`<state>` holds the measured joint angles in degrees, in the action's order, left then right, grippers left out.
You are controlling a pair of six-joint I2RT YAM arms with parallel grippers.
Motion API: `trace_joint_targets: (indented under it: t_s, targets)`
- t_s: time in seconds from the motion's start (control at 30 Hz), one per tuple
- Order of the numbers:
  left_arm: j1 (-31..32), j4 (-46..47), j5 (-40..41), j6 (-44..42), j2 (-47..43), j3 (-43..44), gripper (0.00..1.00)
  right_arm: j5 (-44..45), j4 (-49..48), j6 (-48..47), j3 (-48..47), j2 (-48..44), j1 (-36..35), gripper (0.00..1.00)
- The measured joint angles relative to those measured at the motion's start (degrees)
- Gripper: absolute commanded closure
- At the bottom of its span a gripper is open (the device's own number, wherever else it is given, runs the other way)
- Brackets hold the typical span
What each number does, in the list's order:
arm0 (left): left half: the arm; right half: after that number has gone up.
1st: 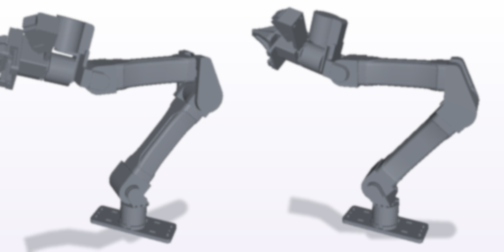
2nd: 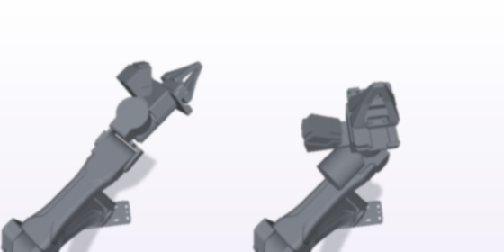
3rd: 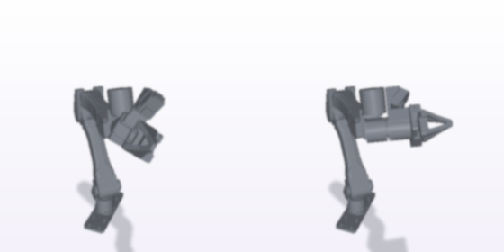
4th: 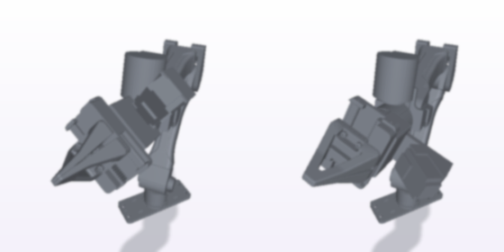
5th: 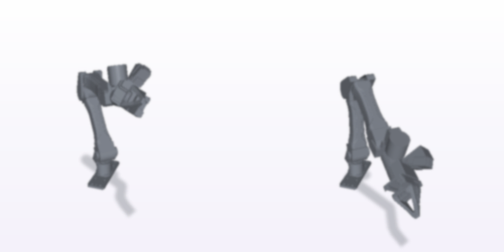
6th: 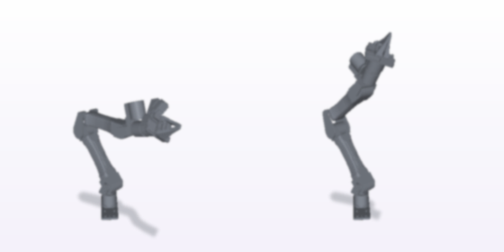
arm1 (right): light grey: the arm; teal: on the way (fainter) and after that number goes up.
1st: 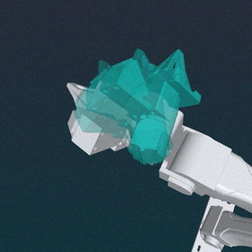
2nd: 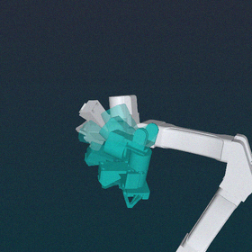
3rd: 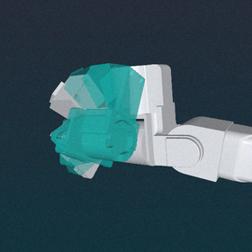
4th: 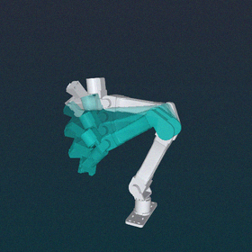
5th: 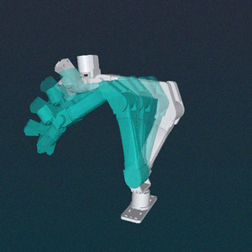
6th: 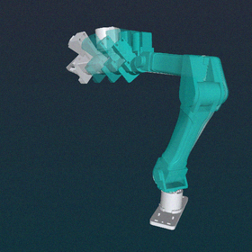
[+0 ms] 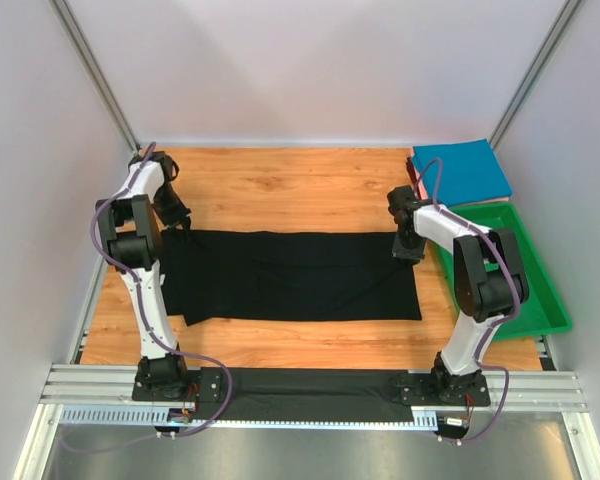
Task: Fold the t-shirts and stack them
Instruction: Fold the tshirt
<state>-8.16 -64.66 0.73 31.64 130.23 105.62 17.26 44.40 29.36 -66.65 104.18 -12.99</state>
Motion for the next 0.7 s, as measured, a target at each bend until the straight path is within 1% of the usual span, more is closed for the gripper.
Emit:
trace_joint_targets:
  t_s: [0.1, 0.17, 0.27, 0.33, 0.4, 0.47, 0.53, 0.6, 0.7]
  targets:
    - [0.0, -3.5, 0.2, 0.7, 3.2, 5.3, 0.69, 0.0, -0.6, 0.7, 0.7, -0.5, 0.0, 0.73]
    - [0.1, -5.6, 0.2, 1.3, 6.0, 10.4, 0.68, 0.0, -0.5, 1.4, 0.9, -0.8, 0.0, 0.71]
    - [0.2, -6.0, -0.9, 2.1, 10.2, 18.4, 0.67, -0.4, 0.3, 3.4, 0.9, -1.1, 0.1, 0.68]
    - [0.2, -4.9, -3.2, 3.3, 12.8, 23.5, 0.66, -1.6, 1.6, 5.0, 0.9, -1.5, 0.1, 0.66]
    - [0.1, -0.4, -8.7, 5.4, 14.8, 26.8, 0.66, -3.1, 3.4, 6.3, 1.0, -2.4, 0.0, 0.64]
    - [-0.2, 8.3, -16.5, 9.4, 15.9, 27.0, 0.65, -4.3, 5.5, 7.0, 0.9, -4.0, -0.5, 0.62]
    - [-0.1, 16.8, -23.0, 12.7, 17.2, 27.1, 0.62, -5.6, 7.7, 7.1, 0.8, -6.6, -1.4, 0.59]
    - [0.3, 20.9, -25.9, 13.9, 17.8, 27.0, 0.60, -7.1, 9.0, 7.0, 0.7, -9.7, -2.6, 0.55]
    - [1.2, 24.5, -27.1, 13.4, 15.1, 23.7, 0.57, -9.4, 10.1, 6.9, 0.6, -14.3, -5.3, 0.56]
